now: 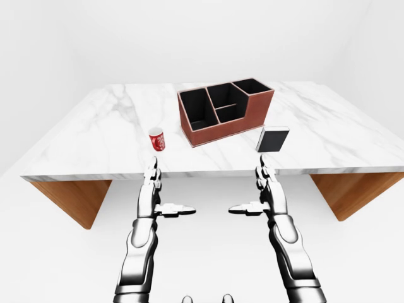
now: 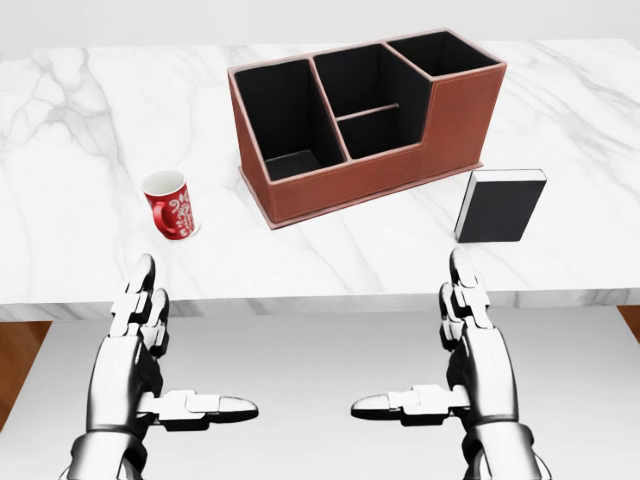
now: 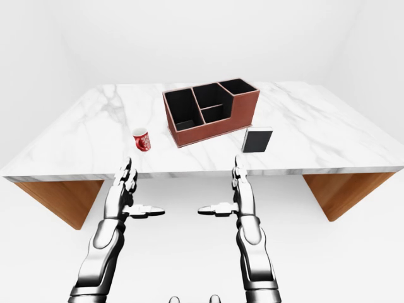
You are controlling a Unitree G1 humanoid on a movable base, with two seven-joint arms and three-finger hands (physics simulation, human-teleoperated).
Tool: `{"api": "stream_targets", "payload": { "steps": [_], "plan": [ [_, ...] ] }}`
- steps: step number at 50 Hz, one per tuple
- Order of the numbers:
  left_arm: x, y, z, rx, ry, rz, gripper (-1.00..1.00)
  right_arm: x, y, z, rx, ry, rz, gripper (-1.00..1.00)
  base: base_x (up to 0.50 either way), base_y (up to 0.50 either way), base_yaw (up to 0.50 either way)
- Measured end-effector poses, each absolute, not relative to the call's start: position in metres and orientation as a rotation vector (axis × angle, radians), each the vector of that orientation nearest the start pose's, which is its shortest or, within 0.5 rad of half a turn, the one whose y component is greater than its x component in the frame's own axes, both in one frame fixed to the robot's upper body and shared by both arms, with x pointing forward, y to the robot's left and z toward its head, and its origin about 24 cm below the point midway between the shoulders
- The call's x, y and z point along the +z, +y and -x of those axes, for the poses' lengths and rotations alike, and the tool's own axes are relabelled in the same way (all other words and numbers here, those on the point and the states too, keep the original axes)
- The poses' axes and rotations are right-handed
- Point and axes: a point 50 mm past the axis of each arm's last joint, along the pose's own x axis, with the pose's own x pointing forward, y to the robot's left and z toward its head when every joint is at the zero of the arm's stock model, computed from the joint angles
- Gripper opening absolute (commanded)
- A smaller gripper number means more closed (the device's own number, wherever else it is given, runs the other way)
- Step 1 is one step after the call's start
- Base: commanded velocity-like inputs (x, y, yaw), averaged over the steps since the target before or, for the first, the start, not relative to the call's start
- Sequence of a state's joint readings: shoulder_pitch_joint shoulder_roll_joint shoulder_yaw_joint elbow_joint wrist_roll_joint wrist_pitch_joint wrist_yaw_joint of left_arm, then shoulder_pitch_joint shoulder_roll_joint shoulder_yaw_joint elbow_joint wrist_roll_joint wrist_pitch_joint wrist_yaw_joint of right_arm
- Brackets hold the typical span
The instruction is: Pick up the book and place it in the back compartment of the caddy.
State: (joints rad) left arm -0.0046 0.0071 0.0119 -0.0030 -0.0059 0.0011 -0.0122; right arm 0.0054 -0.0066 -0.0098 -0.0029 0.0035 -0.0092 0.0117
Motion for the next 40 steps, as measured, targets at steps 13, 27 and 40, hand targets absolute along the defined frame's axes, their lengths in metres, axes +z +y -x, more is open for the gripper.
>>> {"api": "stream_targets", "payload": {
  "steps": [13,27,40],
  "plan": [
    [0.053,0.161,-0.251,0.007,0.001,-0.01,1.0,0.051,-0.16,-0.253,-0.004,-0.005,-0.007,1.0,0.0,0.0,0.0],
    [0.097,0.167,-0.24,0.015,-0.187,-0.036,1.0,0.09,-0.166,-0.25,-0.005,-0.157,-0.038,1.0,0.0,0.0,0.0],
    [0.127,0.169,-0.229,0.016,-0.319,-0.065,1.0,0.129,-0.173,-0.244,-0.018,-0.33,-0.05,1.0,0.0,0.0,0.0]
  ]
}}
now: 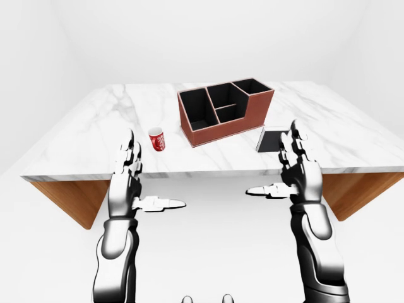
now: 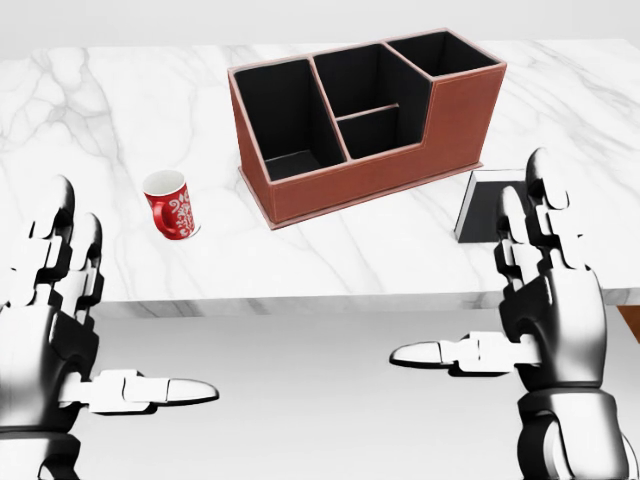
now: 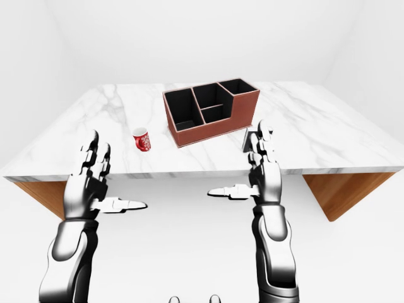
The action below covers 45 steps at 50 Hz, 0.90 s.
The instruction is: Pick up the book and place it in the back compartment of the caddy.
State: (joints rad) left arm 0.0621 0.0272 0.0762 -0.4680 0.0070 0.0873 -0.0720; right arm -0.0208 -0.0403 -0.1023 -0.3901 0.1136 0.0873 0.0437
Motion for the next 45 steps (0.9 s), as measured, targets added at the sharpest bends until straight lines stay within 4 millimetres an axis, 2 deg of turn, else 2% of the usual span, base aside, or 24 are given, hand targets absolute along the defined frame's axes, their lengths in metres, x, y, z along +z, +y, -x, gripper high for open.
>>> {"api": "stream_targets", "payload": {
  "steps": [4,17,45],
  "plan": [
    [0.132,0.169,-0.226,0.015,-0.34,-0.072,1.0,0.139,-0.175,-0.241,-0.016,-0.376,-0.058,1.0,0.13,0.0,0.0],
    [0.14,0.169,-0.222,0.011,-0.378,-0.085,1.0,0.158,-0.178,-0.233,0.0,-0.464,-0.064,1.0,0.5,0.0,0.0],
    [0.154,0.167,-0.216,0.006,-0.439,-0.1,1.0,0.165,-0.178,-0.229,0.013,-0.495,-0.054,1.0,0.5,0.0,0.0]
  ]
}}
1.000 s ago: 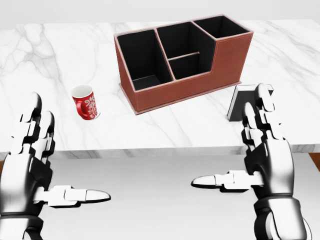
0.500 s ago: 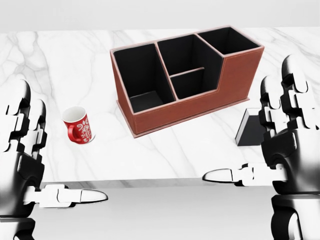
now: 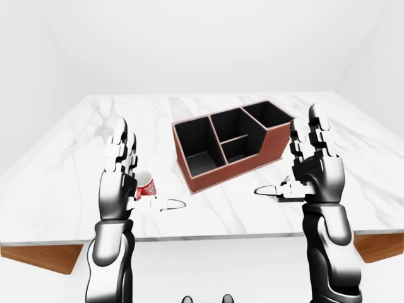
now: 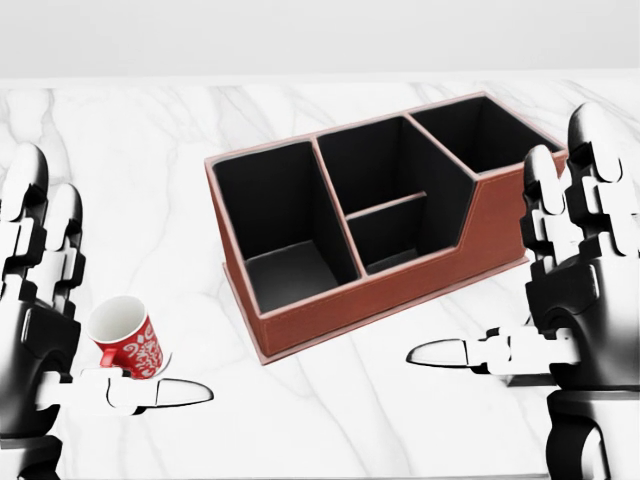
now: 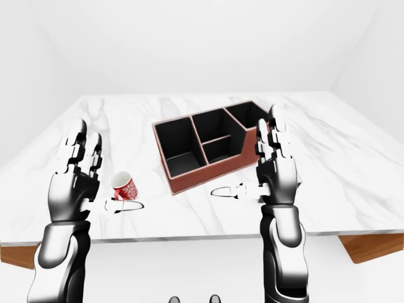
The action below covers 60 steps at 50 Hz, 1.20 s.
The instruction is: Pick up the book and place it in the back compartment of the caddy.
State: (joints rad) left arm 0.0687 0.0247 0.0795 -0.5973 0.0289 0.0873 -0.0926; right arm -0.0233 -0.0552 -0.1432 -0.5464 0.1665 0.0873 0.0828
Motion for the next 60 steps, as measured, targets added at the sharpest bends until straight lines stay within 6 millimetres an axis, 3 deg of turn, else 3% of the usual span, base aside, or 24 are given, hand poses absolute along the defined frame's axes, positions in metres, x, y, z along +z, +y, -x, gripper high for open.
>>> {"api": "stream_targets", "payload": {
  "steps": [11,46,54,60],
  "plan": [
    [0.157,0.167,-0.215,0.004,-0.453,-0.102,1.0,0.166,-0.178,-0.228,0.016,-0.502,-0.054,1.0,0.5,0.0,0.0],
    [0.157,0.167,-0.215,0.003,-0.453,-0.105,1.0,0.173,-0.177,-0.225,0.016,-0.535,-0.051,1.0,0.07,0.0,0.0],
    [0.161,0.168,-0.212,0.004,-0.475,-0.109,1.0,0.179,-0.178,-0.223,0.016,-0.563,-0.031,1.0,0.0,0.0,0.0],
    [0.164,0.169,-0.21,0.008,-0.488,-0.112,1.0,0.195,-0.185,-0.228,0.003,-0.625,0.017,1.0,0.0,0.0,0.0]
  ]
}}
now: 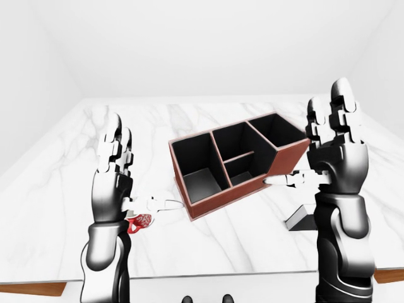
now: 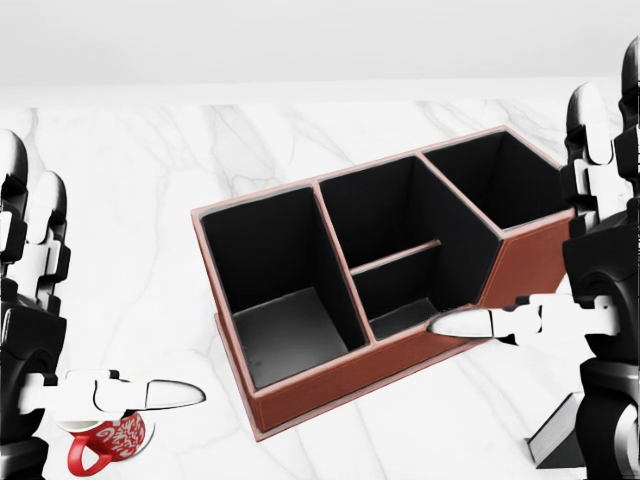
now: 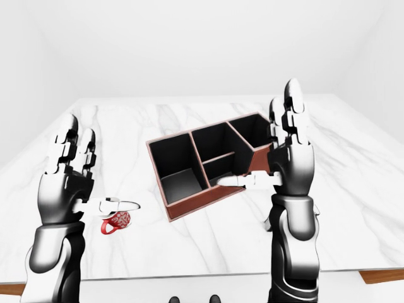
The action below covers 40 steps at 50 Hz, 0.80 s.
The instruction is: Pick up the book and place it in the back compartment of the caddy.
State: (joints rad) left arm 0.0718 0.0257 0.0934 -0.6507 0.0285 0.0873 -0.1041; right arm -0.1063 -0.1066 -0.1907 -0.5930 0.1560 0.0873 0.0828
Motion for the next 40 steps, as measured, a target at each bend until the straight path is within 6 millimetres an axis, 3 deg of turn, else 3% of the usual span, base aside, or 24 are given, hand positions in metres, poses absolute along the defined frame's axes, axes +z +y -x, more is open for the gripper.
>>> {"api": "stream_targets", "payload": {
  "steps": [14,40],
  "plan": [
    [0.165,0.17,-0.209,0.011,-0.492,-0.115,1.0,0.22,-0.204,-0.251,-0.041,-0.683,0.128,1.0,0.0,0.0,0.0],
    [0.164,0.172,-0.21,0.014,-0.488,-0.117,1.0,0.23,-0.216,-0.277,-0.022,-0.623,0.356,1.0,0.0,0.0,0.0]
  ]
}}
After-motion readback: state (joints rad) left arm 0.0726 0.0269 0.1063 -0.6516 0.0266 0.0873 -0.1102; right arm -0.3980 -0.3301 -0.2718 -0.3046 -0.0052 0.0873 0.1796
